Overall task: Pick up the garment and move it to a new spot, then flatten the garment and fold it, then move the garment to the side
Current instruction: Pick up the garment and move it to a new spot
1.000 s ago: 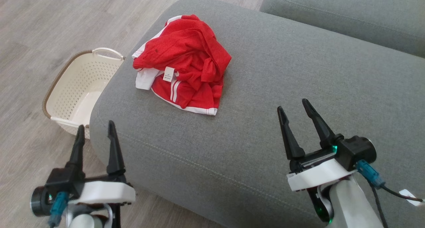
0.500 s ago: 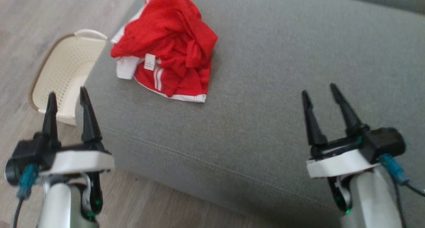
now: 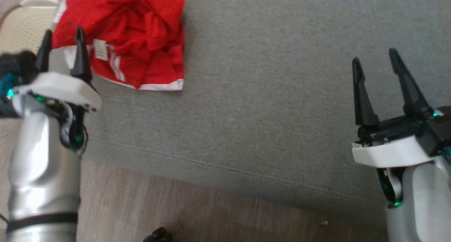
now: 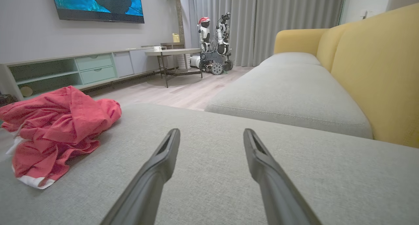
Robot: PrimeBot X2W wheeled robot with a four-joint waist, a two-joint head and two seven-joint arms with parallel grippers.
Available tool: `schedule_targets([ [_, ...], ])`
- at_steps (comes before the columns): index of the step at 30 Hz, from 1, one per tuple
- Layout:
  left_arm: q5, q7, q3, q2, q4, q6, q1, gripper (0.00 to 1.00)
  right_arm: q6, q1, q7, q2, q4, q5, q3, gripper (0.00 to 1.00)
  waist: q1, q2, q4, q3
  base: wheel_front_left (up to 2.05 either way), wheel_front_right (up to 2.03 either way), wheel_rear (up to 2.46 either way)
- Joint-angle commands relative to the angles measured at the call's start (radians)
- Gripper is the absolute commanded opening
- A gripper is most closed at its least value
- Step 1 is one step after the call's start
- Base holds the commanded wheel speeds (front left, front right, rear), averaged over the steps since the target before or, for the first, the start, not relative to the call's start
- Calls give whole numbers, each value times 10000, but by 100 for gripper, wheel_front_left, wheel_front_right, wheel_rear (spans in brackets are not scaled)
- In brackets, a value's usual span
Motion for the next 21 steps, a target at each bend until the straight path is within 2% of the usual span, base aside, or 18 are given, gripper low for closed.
schedule_targets([
  [1, 46, 108, 273, 664, 146, -75, -578, 100, 71, -318, 54, -26, -514, 34, 264, 100, -2, 0, -444, 459, 0, 0, 0],
  [4, 145, 367, 196, 970, 1049, -83, -1298, 100, 71, -402, 105, -48, -686, 45, 278, 100, -2, 0, -645, 665, 0, 0, 0],
  [9, 517, 576, 79, 1402, 2367, 338, -2130, 100, 71, -445, 81, -37, -767, 39, 254, 100, -2, 0, -892, 817, 0, 0, 0],
  [12, 532, 506, 45, 1490, 2953, 382, -2426, 97, 71, -463, 34, -11, -748, 43, 244, 100, -2, 0, -990, 841, 0, 0, 0],
  [13, 526, 454, 31, 1510, 3109, 371, -2502, 53, 71, -466, 16, -2, -732, 44, 235, 100, -2, 0, -1012, 836, 0, 0, 0],
  [14, 512, 372, 22, 1521, 3242, 354, -2565, 0, 71, -469, -2, 8, -709, 45, 224, 100, -2, 0, -1029, 821, 0, 0, 0],
  [21, 285, -611, 157, 1517, 3532, 355, -2713, 0, 71, -462, -207, 131, -359, 52, 199, 100, -2, 0, -1029, 351, 0, 0, 0],
])
